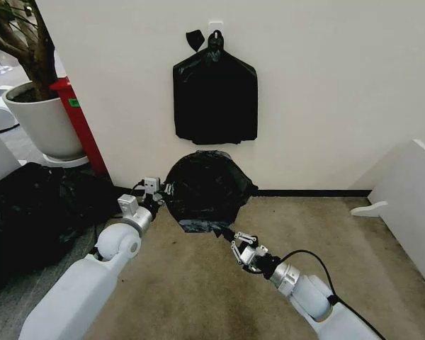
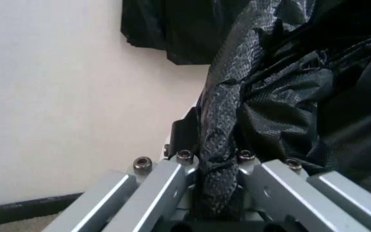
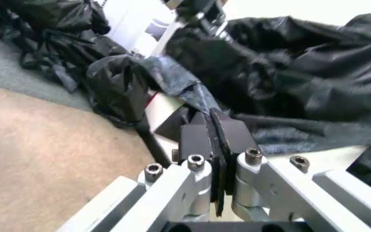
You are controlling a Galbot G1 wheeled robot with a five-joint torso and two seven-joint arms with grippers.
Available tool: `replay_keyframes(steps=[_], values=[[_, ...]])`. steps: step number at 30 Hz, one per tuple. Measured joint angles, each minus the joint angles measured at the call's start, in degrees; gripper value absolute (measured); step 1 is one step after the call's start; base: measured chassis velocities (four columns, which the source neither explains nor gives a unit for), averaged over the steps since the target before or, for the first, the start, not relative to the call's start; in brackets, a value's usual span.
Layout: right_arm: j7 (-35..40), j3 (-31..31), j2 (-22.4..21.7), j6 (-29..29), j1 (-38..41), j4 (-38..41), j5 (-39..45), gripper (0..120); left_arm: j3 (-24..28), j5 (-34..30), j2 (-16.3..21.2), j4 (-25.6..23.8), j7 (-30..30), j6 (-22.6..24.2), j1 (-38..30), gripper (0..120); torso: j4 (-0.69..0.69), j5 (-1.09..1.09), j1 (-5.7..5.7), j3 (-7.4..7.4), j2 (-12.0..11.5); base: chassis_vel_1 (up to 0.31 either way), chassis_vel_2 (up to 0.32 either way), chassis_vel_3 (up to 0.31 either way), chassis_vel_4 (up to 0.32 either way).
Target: Place the garbage bag over the trash bin.
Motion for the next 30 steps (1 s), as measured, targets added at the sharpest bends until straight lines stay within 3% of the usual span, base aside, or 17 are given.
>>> replay_keyframes(steps=[16,20,26,29,30], values=[[1.6,2.0,4.9,1.1,5.6,-14.8,-7.6,0,-0.6,-4.3,0.2,-4.1,-0.8,2.5,1.9,1,0.00,0.00,0.00,0.00,0.0,0.000,0.000,0.000,0.000],[6.1,3.2,7.1,0.6,7.5,-18.6,-13.3,0,-0.4,-4.8,-0.3,-4.7,-0.8,2.7,2.3,1,0.00,0.01,0.00,0.00,0.0,0.000,0.000,0.000,0.000],[14.4,2.4,5.9,-3.8,7.1,-18.7,-13.3,0,-0.4,-4.6,-0.4,-4.0,-0.8,2.2,2.1,1,0.01,0.01,0.00,0.00,0.0,0.000,0.000,0.000,0.000],[13.7,2.3,5.1,-3.0,6.7,-18.9,-11.8,7,-0.4,-4.5,-0.4,-3.6,-1.1,1.8,1.9,1,0.00,0.01,0.00,0.00,0.0,0.000,0.000,0.000,0.000],[9.6,2.3,4.0,-0.5,6.2,-19.0,-7.9,12,-0.4,-4.5,-0.5,-2.8,-1.5,1.4,1.7,1,0.00,-0.02,0.00,0.01,0.0,0.000,0.000,0.000,0.000]])
